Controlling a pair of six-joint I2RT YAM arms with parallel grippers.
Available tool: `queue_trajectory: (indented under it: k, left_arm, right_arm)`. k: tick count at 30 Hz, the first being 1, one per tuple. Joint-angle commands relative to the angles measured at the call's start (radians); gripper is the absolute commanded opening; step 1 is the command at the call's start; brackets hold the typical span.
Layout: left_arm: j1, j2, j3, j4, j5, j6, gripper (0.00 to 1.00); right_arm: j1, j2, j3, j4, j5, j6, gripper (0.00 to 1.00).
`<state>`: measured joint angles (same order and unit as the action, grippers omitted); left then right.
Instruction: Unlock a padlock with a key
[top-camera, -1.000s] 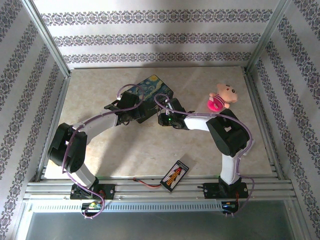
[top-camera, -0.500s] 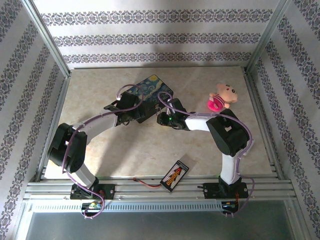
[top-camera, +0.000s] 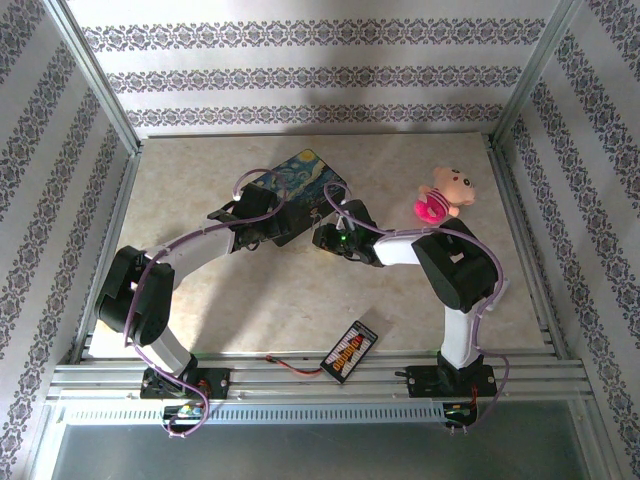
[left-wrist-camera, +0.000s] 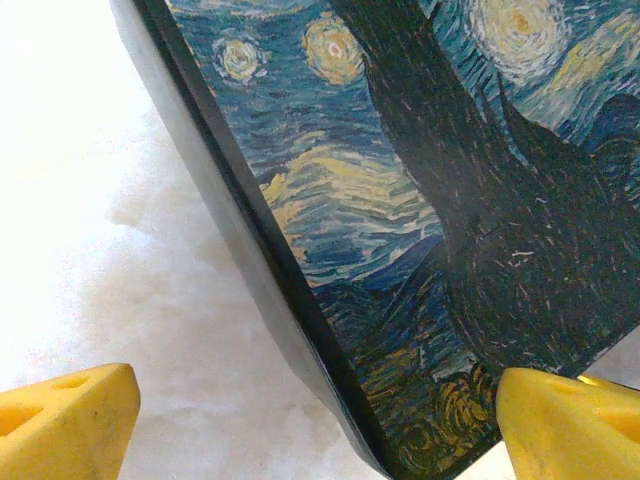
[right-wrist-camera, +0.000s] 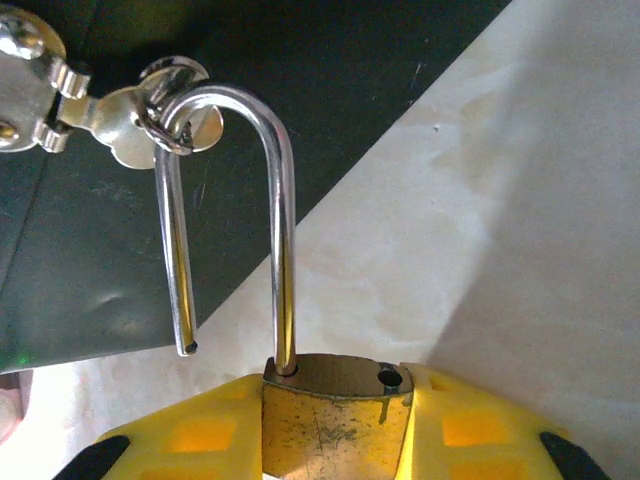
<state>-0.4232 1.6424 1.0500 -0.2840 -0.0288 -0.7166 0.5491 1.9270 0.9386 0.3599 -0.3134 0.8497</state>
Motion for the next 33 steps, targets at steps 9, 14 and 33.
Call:
queue_trajectory:
  k: [9,14,33]
  left_arm:
    - [0.029,0.027,-0.058,-0.109,-0.037,0.000,0.89]
    - [0.029,0.028,-0.060,-0.111,-0.041,0.000,0.89]
    - [0.029,0.048,-0.070,-0.089,-0.023,-0.006,0.86]
  right_arm:
    - [-0.059,0.085,-0.040,0.308,-0.019,0.175,0.00]
    - [-0.066,0.101,-0.044,0.356,-0.031,0.199,0.00]
    - [-0.077,0.169,-0.077,0.541,0.010,0.326,0.00]
